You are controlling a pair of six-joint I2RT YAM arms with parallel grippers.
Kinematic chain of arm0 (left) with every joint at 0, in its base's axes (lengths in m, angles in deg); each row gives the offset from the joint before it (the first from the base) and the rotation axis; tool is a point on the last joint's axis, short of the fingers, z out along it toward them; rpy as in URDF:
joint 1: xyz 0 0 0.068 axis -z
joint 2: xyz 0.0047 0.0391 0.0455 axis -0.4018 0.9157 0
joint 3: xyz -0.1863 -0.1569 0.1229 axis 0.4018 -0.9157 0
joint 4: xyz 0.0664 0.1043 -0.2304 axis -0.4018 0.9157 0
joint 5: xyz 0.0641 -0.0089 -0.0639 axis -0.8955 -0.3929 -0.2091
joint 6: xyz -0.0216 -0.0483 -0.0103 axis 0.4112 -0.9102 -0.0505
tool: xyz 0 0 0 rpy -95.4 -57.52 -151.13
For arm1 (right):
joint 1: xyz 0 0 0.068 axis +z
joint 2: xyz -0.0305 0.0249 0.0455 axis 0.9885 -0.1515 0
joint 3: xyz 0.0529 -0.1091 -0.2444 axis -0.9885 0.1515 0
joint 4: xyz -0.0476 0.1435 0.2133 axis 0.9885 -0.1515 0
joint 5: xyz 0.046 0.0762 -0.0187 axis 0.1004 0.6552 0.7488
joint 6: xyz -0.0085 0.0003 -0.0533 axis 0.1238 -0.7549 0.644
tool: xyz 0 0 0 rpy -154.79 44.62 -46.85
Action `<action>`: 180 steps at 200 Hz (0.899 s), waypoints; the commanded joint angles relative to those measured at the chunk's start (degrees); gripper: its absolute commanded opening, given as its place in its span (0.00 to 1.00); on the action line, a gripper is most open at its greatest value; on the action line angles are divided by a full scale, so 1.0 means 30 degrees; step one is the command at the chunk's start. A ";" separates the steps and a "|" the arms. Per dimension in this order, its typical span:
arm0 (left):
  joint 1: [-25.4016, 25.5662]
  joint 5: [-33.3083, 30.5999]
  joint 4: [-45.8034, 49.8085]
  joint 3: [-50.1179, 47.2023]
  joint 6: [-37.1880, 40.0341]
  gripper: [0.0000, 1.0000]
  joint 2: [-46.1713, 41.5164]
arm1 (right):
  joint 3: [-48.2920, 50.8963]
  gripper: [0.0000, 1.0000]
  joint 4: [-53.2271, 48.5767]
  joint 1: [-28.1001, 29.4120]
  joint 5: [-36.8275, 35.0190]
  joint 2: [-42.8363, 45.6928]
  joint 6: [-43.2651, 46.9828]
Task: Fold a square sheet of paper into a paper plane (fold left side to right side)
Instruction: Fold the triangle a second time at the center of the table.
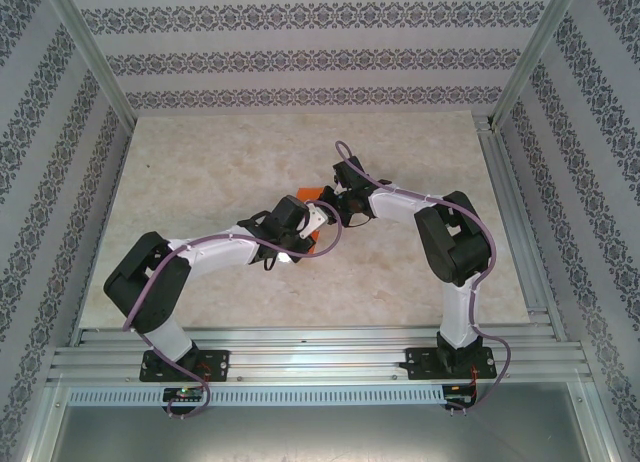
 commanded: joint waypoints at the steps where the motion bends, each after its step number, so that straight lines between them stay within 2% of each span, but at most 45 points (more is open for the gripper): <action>1: 0.0175 -0.0056 0.0259 0.0468 0.0075 0.02 -0.0117 | -0.0015 0.14 0.0345 0.0175 0.0086 0.0143 0.0956; 29: -0.0085 0.0576 0.0527 0.0515 0.0046 0.00 -0.0240 | 0.1335 0.27 0.1468 -0.0204 0.0045 0.1127 0.1562; 65: -0.0905 0.2183 0.0792 0.0739 0.0013 0.00 -0.0123 | 0.3393 0.38 0.3265 -0.1045 0.0778 0.2427 0.2207; 100: -0.1908 0.3646 0.1475 0.1439 0.0362 0.00 0.0268 | 0.5237 0.40 0.3978 -0.1799 0.0628 0.3861 0.3037; 120: -0.2384 0.4557 0.1652 0.1829 0.0636 0.00 0.0591 | 0.5998 0.37 0.4474 -0.1862 0.0815 0.4355 0.3485; 149: -0.3310 0.5698 0.2177 0.2571 0.1033 0.00 0.1140 | 0.6690 0.22 0.5284 -0.1394 0.1098 0.4294 0.3228; 180: -0.3807 0.6160 0.2886 0.3153 0.1436 0.00 0.1723 | 0.6814 0.13 0.6263 -0.0369 0.1082 0.3756 0.2329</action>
